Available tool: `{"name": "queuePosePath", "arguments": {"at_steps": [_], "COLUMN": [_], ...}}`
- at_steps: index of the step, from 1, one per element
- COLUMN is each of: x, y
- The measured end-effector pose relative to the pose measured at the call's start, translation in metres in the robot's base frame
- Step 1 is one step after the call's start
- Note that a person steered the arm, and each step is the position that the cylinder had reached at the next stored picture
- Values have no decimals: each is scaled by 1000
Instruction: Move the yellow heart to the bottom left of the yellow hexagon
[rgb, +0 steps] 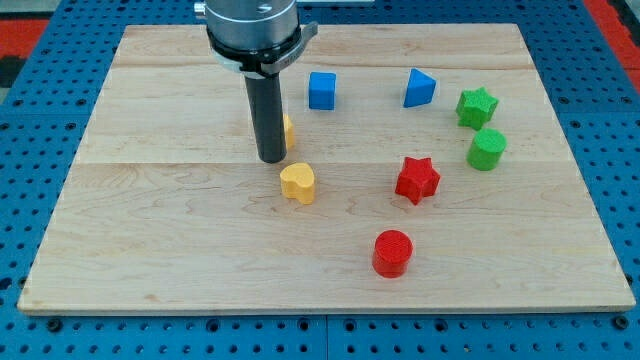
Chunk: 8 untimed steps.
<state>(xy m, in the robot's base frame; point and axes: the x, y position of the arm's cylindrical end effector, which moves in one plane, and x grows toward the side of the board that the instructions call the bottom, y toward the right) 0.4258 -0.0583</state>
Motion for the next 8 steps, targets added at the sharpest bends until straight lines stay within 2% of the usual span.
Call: {"name": "queuePosePath", "arguments": {"at_steps": [1, 2, 3, 4, 5, 6, 7, 8], "x": [-12, -6, -4, 25, 59, 68, 52, 65], "y": [-2, 22, 98, 117, 99, 51, 21, 14]}}
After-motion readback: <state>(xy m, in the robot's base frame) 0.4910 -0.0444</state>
